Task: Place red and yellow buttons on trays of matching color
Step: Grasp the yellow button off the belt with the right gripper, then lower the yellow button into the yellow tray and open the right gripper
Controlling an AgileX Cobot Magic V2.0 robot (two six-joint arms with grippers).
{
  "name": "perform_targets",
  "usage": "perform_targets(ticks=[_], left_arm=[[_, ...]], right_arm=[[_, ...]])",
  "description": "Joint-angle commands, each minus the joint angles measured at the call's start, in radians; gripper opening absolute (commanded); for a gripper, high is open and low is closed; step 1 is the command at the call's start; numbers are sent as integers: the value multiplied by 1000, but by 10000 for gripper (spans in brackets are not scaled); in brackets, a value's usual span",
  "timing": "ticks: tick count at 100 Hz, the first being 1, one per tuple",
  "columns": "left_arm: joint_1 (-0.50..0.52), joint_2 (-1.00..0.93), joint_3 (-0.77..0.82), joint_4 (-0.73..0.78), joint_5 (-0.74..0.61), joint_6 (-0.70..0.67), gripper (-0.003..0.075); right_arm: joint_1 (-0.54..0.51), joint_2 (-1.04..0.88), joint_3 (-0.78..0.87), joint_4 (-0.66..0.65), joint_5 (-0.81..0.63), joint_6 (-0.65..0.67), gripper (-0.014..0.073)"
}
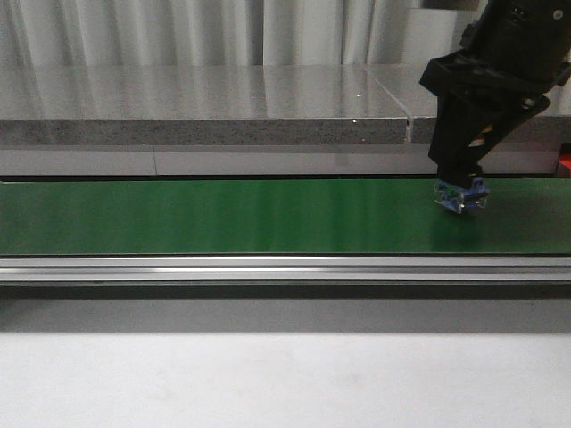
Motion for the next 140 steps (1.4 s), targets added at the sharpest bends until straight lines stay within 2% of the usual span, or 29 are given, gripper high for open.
perform_targets(ticks=[1,22,40,55,80,96,115,140], left_arm=[[-8,5,-27,-11,-74,1,-19],[-8,5,-27,-11,-74,1,-19],[-8,5,-27,-11,-74,1,-19],[-8,5,-27,-11,-74,1,-19],[-8,5,-27,-11,-74,1,-19],[-8,5,-27,-11,-74,1,-19],[-8,5,-27,-11,-74,1,-19],[-8,5,-27,-11,-74,1,-19]], right_arm=[[-10,-86,-52,17,0,8,82],[-125,-197,-63,6,43,54,81],[-339,-284,-62,-9,174,94,79],[-515,-345,-58,-14,228,158,79],[-740,-453,86,-16,214,181,79],[-798,-496,230,-16,114,191,79],[-809,-494,385,-35,8,207,79],[-855,-494,510,-101,-157,302,79]])
